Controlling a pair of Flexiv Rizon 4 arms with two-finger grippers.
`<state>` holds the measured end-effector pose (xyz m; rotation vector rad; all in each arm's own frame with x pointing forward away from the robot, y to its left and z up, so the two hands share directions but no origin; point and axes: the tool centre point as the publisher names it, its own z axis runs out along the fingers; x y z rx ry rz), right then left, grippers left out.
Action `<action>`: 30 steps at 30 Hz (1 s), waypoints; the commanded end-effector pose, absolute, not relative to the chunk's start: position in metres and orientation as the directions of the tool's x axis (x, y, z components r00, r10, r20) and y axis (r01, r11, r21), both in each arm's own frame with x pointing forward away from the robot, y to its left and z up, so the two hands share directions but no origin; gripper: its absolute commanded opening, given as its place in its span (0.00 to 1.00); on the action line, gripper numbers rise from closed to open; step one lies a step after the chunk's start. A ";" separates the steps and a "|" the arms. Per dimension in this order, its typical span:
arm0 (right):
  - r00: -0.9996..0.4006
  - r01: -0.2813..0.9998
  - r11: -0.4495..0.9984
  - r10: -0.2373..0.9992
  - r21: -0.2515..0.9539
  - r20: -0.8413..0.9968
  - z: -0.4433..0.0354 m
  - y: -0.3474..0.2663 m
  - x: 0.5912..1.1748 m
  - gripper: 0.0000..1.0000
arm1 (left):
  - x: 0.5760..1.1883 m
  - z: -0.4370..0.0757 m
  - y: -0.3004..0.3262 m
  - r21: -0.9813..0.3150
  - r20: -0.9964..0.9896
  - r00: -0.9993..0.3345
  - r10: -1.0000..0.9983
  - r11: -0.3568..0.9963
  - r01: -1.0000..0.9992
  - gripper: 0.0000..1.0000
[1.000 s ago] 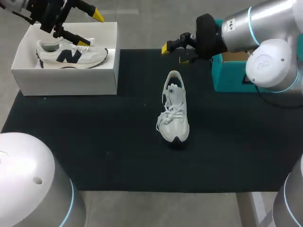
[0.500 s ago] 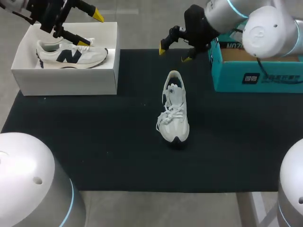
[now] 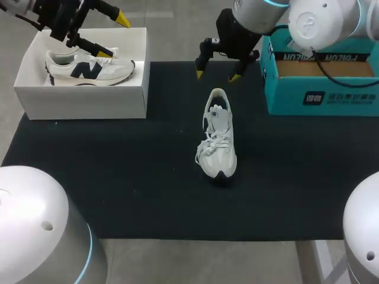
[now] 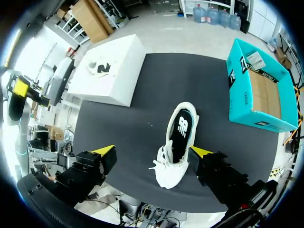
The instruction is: Take the shoe out of the shoebox, open the shoe tongue, remove and reinsert the insole, then place the shoe into the shoebox
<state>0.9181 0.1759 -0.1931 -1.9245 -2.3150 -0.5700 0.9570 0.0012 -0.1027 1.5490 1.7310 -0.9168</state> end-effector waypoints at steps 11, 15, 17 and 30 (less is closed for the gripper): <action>-0.191 0.963 0.143 0.959 0.227 0.209 -0.192 0.180 0.920 1.00 | 0.958 -0.102 0.001 -0.086 -0.824 -0.107 0.557 0.064 0.994 1.00; -0.146 0.964 0.107 0.978 0.242 0.149 -0.216 0.179 0.923 1.00 | 0.958 -0.102 0.001 -0.086 -0.824 -0.107 0.557 0.064 0.994 1.00; -0.134 0.962 0.093 0.980 0.258 0.145 -0.226 0.178 0.924 0.64 | 0.958 -0.102 0.001 -0.086 -0.824 -0.107 0.557 0.064 0.994 1.00; -0.112 0.970 0.064 0.974 0.235 0.196 -0.264 0.179 0.938 0.00 | 0.958 -0.102 0.001 -0.086 -0.824 -0.107 0.557 0.064 0.994 1.00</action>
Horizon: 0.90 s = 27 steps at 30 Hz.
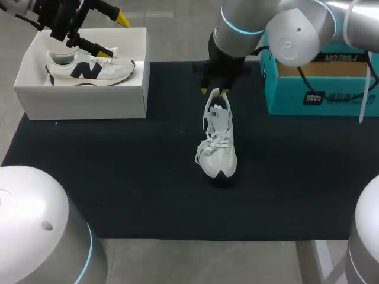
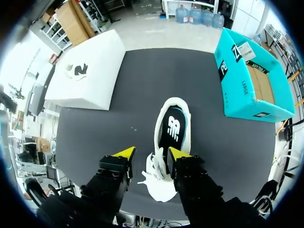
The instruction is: Take the shoe out of the shoebox, open the shoe tongue, remove and reinsert the insole, then place the shoe into the shoebox
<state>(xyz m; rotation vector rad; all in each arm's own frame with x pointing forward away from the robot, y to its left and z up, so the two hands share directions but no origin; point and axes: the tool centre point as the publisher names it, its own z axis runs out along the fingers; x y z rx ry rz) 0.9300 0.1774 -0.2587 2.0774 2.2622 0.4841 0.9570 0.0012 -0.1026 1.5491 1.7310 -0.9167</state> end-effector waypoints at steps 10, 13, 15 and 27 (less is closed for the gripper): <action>-0.112 0.970 0.064 0.974 0.235 0.196 -0.264 0.179 0.938 0.00 | 0.958 -0.102 0.001 -0.086 -0.824 -0.107 0.557 0.064 0.994 1.00; -0.062 0.971 0.014 0.979 0.239 0.194 -0.281 0.179 0.942 0.00 | 0.958 -0.102 0.001 -0.086 -0.824 -0.107 0.557 0.064 0.994 1.00; -0.027 0.959 -0.034 0.977 0.281 0.212 -0.291 0.180 0.944 0.00 | 0.958 -0.102 0.001 -0.086 -0.824 -0.107 0.557 0.064 0.994 1.00; 0.061 0.949 -0.110 0.983 0.295 0.171 -0.321 0.166 0.950 0.00 | 0.958 -0.102 0.001 -0.086 -0.824 -0.107 0.557 0.064 0.994 1.00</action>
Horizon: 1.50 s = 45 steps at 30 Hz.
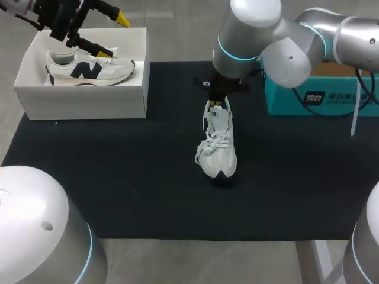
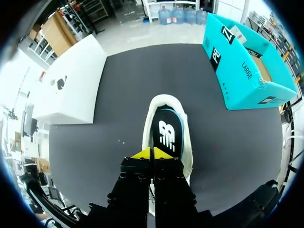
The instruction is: Take the shoe out of the shoebox, open the shoe tongue, remove and reinsert the insole, then place the shoe into the shoebox
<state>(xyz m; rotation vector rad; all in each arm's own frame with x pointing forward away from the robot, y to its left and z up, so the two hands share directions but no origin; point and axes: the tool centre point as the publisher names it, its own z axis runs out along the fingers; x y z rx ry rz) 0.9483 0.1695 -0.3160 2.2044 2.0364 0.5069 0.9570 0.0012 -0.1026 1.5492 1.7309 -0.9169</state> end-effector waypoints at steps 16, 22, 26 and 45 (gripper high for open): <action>0.055 0.955 -0.084 0.992 0.283 0.111 -0.342 0.150 0.988 0.00 | 0.958 -0.102 0.001 -0.086 -0.824 -0.107 0.557 0.064 0.994 1.00; 0.061 0.963 -0.081 0.995 0.258 0.085 -0.363 0.150 0.996 0.00 | 0.958 -0.102 0.001 -0.086 -0.824 -0.107 0.557 0.064 0.994 1.00; 0.061 0.969 -0.075 0.996 0.235 0.067 -0.373 0.149 0.999 0.00 | 0.958 -0.102 0.001 -0.086 -0.824 -0.107 0.557 0.064 0.994 1.00; 0.048 0.983 -0.045 0.999 0.178 -0.013 -0.376 0.153 0.982 0.00 | 0.958 -0.102 0.001 -0.086 -0.824 -0.107 0.557 0.064 0.994 1.00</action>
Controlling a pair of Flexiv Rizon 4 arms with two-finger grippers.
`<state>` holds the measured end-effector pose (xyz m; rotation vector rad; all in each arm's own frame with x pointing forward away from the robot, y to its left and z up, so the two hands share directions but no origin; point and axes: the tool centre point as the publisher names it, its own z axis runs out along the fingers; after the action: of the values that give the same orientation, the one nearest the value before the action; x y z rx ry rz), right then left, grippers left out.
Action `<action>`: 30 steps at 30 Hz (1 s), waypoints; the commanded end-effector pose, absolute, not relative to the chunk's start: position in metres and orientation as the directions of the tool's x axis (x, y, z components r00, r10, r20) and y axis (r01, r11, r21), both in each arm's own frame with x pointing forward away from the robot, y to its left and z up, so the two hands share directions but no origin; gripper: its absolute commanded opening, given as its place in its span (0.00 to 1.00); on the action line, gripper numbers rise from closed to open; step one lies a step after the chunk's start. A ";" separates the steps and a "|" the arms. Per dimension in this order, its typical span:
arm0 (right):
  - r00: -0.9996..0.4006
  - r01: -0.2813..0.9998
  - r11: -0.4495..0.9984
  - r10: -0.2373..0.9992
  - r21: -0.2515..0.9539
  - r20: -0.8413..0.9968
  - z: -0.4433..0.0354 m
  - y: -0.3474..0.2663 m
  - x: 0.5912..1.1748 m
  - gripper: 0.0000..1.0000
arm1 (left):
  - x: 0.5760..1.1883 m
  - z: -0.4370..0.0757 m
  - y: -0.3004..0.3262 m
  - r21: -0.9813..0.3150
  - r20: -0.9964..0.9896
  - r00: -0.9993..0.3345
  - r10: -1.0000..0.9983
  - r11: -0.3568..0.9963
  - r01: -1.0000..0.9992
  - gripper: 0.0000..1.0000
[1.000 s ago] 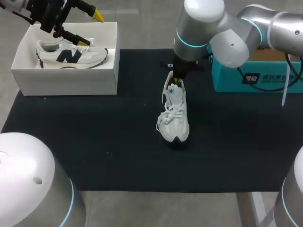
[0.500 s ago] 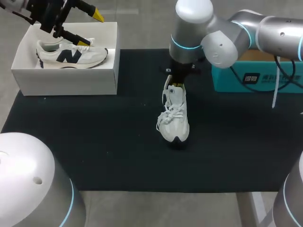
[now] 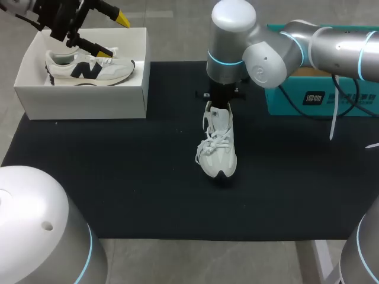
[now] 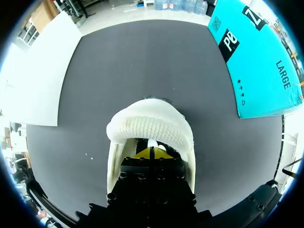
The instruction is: Take the shoe out of the shoebox, open the shoe tongue, remove and reinsert the insole, then place the shoe into the shoebox
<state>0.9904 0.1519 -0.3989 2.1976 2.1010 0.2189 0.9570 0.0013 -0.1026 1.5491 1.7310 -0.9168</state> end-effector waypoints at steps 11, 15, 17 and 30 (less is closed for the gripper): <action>0.045 0.987 -0.028 0.993 0.156 -0.109 -0.358 0.155 0.971 0.00 | 0.958 -0.102 0.001 -0.086 -0.824 -0.107 0.557 0.064 0.994 1.00; 0.048 0.988 -0.030 0.992 0.152 -0.118 -0.364 0.152 0.971 0.00 | 0.958 -0.102 0.001 -0.086 -0.824 -0.107 0.557 0.064 0.994 1.00; 0.043 0.992 -0.024 0.987 0.125 -0.153 -0.368 0.151 0.972 0.00 | 0.958 -0.102 0.001 -0.086 -0.824 -0.107 0.557 0.064 0.994 1.00; 0.039 0.997 -0.030 0.988 0.065 -0.152 -0.402 0.143 0.971 0.00 | 0.958 -0.102 0.001 -0.086 -0.824 -0.107 0.557 0.064 0.994 1.00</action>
<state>0.9660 0.1432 -0.3886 2.1386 2.0622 -0.0973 0.9570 0.0013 -0.1027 1.5490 1.7310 -0.9169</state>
